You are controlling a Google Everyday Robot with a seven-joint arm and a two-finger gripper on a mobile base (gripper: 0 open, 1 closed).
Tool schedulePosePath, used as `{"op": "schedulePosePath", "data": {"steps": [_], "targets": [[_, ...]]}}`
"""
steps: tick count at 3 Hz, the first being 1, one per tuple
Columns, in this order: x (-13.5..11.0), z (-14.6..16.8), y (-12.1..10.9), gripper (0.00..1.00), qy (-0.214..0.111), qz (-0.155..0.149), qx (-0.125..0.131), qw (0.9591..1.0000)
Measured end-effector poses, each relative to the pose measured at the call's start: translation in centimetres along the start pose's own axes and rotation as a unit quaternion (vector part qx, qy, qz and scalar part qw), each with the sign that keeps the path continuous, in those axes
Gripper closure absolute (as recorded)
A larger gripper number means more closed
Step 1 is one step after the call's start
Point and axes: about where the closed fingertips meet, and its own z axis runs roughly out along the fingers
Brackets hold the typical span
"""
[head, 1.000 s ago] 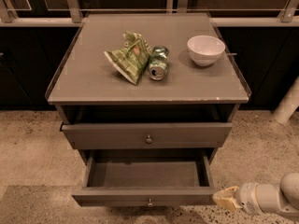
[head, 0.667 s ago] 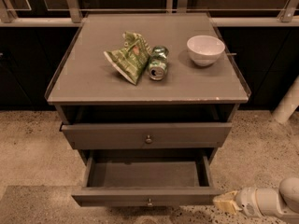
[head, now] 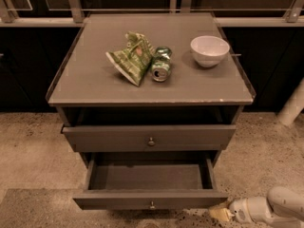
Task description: Close middle drawer
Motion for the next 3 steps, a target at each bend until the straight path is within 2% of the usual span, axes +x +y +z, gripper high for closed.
{"op": "schedulePosePath", "data": {"steps": [1, 2, 3], "targets": [[-1.2, 1.3, -0.9, 1.0, -0.005, -0.006, 0.003, 1.0], [-3.4, 2.0, -1.5, 1.0, -0.018, -0.026, 0.013, 0.9994], [-6.6, 3.0, -1.9, 1.0, -0.036, -0.058, 0.027, 0.9973]]}}
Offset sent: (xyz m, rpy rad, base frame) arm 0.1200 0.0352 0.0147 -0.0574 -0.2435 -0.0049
